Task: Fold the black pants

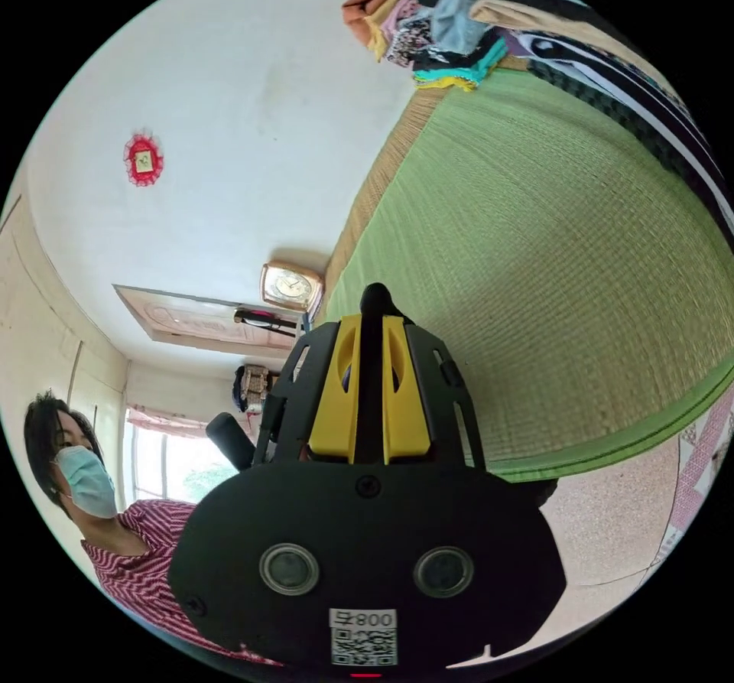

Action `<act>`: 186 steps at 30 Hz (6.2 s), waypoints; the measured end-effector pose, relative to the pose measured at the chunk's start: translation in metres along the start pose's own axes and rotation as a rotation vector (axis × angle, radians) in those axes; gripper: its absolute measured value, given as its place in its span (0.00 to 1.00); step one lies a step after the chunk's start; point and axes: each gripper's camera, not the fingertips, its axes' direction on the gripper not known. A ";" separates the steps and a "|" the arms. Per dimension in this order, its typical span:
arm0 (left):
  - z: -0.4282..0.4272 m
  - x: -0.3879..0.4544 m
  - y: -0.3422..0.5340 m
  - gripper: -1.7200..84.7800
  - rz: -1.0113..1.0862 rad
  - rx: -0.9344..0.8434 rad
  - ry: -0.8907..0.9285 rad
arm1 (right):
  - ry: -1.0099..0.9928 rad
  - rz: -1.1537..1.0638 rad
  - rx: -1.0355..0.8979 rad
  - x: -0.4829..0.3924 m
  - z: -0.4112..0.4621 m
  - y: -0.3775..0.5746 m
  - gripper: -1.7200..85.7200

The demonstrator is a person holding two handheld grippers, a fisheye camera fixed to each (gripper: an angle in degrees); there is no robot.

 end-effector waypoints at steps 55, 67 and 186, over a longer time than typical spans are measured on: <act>-0.469 -0.137 0.322 0.05 -0.906 0.863 0.117 | 0.062 -0.295 -0.677 -0.327 0.625 0.095 0.02; -0.478 -0.122 0.246 0.02 -0.790 0.501 -0.293 | 0.178 -0.386 -0.812 -0.346 0.687 0.121 0.02; -0.327 -0.156 0.176 0.03 -0.752 0.166 0.187 | 0.164 -0.061 -0.671 -0.103 0.404 0.046 0.04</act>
